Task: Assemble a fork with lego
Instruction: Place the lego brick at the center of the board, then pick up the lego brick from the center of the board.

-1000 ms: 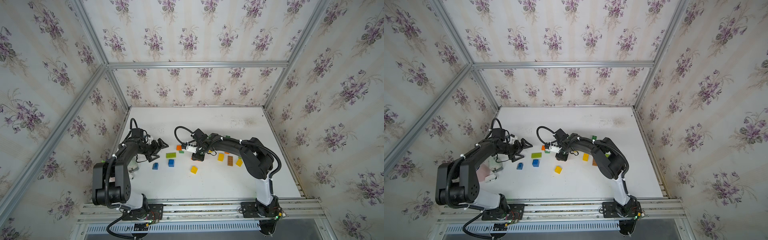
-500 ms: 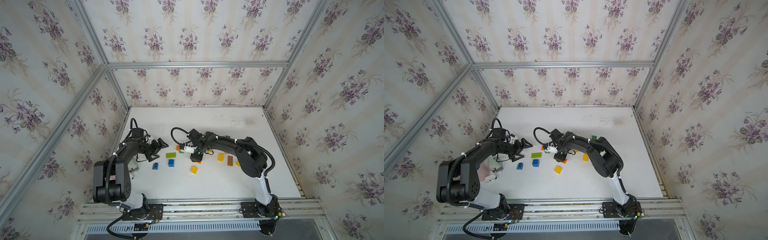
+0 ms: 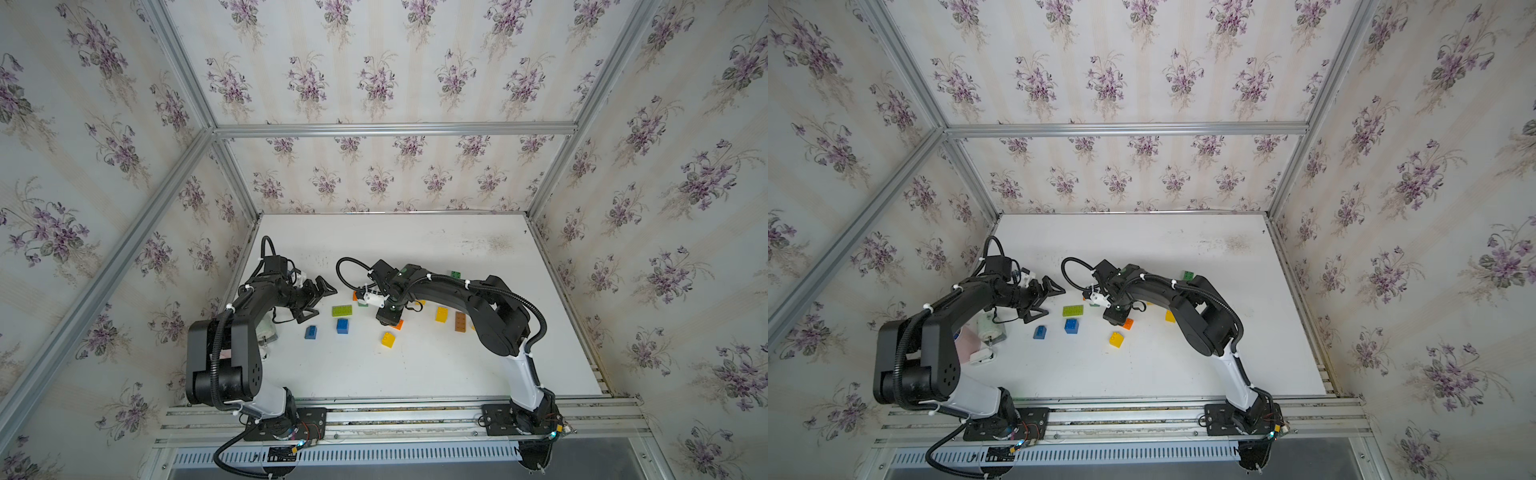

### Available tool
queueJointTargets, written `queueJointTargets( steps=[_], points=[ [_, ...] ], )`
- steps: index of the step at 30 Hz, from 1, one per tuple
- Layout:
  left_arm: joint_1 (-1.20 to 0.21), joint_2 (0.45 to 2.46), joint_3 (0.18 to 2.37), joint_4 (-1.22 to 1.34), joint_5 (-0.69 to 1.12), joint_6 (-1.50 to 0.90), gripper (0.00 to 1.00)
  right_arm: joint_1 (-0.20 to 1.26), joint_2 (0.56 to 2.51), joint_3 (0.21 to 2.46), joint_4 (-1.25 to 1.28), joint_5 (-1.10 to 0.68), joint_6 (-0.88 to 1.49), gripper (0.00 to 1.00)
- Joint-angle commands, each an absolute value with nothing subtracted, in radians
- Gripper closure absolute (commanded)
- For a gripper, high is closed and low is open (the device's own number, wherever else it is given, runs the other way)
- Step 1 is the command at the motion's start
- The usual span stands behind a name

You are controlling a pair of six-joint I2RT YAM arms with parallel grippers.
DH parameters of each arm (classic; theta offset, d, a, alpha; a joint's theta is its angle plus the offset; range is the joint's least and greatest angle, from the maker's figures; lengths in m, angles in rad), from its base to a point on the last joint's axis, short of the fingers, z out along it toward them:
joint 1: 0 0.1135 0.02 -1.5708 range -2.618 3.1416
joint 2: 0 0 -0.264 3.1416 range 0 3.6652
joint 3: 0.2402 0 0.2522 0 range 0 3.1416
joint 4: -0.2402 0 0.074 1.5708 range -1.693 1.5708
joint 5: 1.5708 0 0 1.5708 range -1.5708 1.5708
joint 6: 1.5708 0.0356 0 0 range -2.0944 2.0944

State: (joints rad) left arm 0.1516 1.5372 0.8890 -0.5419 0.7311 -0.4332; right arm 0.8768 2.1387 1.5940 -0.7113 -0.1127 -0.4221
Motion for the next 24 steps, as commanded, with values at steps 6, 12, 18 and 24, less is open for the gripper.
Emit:
queueJointTargets(
  steps=[6,12,18,24],
  points=[
    [0.152,1.544,0.89,-0.523,0.723,-0.419,0.0,0.884,2.144,1.593,-0.738,-0.106,-0.392,0.51],
    [0.152,1.546,0.892,-0.523,0.724,-0.414,0.0,0.884,2.137,1.575,-0.737,-0.082,-0.378,0.52],
    [0.153,1.546,0.891,-0.52,0.728,-0.417,0.0,0.884,2.146,1.574,-0.73,-0.077,-0.36,0.57],
    [0.153,1.555,0.896,-0.518,0.74,-0.417,0.0,0.885,2.145,1.575,-0.738,-0.081,-0.368,0.68]
  ],
)
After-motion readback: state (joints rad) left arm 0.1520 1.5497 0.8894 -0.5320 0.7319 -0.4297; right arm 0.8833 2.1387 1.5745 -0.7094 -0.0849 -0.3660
